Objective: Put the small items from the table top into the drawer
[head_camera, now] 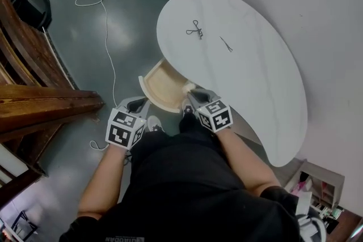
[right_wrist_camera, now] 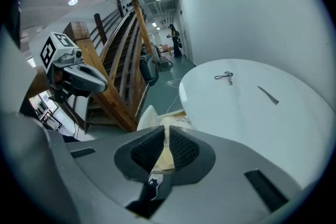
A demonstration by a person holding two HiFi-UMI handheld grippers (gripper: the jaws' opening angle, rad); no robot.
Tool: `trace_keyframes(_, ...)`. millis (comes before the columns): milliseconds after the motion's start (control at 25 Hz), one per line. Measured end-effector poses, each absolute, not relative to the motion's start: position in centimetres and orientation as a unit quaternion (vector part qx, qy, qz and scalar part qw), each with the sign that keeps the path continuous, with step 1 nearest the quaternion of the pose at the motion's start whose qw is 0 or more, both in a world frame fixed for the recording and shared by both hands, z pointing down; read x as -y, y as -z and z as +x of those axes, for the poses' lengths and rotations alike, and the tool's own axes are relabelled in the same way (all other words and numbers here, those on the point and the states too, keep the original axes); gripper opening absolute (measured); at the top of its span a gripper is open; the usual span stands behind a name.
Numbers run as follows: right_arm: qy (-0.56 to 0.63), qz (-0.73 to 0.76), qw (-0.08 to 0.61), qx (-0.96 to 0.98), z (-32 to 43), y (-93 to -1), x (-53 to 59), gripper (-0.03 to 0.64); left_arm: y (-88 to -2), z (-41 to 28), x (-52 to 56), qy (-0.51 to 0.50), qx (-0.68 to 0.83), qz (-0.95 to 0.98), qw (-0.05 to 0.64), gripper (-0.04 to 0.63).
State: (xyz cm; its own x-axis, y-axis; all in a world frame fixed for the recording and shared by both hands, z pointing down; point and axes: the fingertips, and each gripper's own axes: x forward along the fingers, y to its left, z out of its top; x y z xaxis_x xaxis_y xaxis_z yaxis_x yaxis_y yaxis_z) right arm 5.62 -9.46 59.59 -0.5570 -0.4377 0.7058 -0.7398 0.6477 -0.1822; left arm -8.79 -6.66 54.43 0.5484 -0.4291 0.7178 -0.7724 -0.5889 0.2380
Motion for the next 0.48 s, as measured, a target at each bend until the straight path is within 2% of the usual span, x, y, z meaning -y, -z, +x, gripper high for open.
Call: trace_keyframes(480, -0.202, 0.233, 0.422, 0.853, 0.1, -66.1, 8.6, 0.032, -55.8, -12.9, 6.7, -0.283, 0.421, 0.803, 0.314, 0.015)
